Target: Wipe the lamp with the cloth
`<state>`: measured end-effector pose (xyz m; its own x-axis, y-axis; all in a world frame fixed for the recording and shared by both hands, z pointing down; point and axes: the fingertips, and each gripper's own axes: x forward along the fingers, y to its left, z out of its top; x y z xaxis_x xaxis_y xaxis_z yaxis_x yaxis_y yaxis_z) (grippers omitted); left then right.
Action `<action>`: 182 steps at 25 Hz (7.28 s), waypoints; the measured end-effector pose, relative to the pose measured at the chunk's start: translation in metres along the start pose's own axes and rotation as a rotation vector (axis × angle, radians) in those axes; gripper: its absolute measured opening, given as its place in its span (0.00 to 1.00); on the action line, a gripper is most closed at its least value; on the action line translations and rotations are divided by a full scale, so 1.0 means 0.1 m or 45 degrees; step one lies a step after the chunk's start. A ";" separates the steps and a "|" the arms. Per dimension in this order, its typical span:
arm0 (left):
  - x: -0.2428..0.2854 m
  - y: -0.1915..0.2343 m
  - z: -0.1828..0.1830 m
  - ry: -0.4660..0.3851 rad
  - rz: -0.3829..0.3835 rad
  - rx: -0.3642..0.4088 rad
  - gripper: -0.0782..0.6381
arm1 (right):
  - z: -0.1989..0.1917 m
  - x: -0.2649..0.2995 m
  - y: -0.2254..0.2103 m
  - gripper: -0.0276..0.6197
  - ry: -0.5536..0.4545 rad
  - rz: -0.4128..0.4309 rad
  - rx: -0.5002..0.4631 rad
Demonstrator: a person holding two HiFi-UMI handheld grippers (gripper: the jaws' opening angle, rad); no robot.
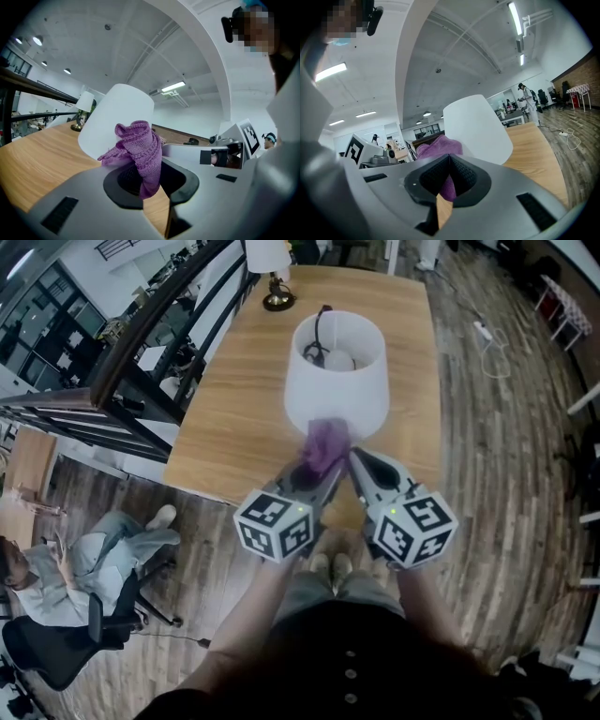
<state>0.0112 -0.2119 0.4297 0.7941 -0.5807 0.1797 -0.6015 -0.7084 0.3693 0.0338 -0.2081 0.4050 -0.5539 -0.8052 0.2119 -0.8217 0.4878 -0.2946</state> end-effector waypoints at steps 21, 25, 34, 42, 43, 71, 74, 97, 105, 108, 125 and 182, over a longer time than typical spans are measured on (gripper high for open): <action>-0.11 -0.45 1.10 -0.241 -0.077 0.286 0.22 | 0.79 -0.16 0.02 0.06 -0.211 0.027 -0.083; -0.11 -0.56 1.30 -0.283 -0.090 0.361 0.22 | 0.94 -0.20 0.01 0.06 -0.255 0.030 -0.093; 0.00 -0.65 1.70 -0.350 -0.088 0.457 0.22 | 1.25 -0.22 -0.05 0.06 -0.323 0.044 -0.123; 0.16 -0.73 1.73 -0.297 -0.108 0.531 0.22 | 1.33 -0.26 -0.15 0.06 -0.336 0.025 -0.137; 0.19 -0.72 1.72 -0.288 -0.111 0.530 0.22 | 1.33 -0.26 -0.17 0.06 -0.335 0.021 -0.136; 0.45 -0.68 1.24 -0.135 -0.175 0.423 0.22 | 0.98 -0.29 -0.42 0.06 -0.262 -0.030 -0.041; 0.47 -0.67 1.15 -0.111 -0.177 0.407 0.22 | 0.95 -0.30 -0.45 0.06 -0.258 -0.040 -0.028; 0.63 -0.54 0.53 0.043 -0.194 0.271 0.22 | 0.47 -0.31 -0.66 0.06 -0.144 -0.113 0.091; 0.67 -0.47 0.30 0.100 -0.193 0.234 0.22 | 0.34 -0.29 -0.72 0.06 -0.118 -0.135 0.130; 0.67 -0.46 0.23 0.116 -0.195 0.225 0.22 | 0.28 -0.29 -0.73 0.06 -0.104 -0.138 0.138; 0.71 -0.43 -0.11 0.222 -0.195 0.184 0.22 | 0.09 -0.30 -0.73 0.06 -0.064 -0.144 0.182; 1.05 -0.86 1.64 -0.110 -0.086 0.593 0.22 | 1.45 -0.45 -0.91 0.06 -0.379 -0.136 -0.036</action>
<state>0.1321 -0.2778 0.2675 0.8346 -0.5441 0.0857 -0.5393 -0.8388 -0.0741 0.1528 -0.2650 0.2876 -0.4044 -0.9136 -0.0427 -0.8787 0.4011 -0.2587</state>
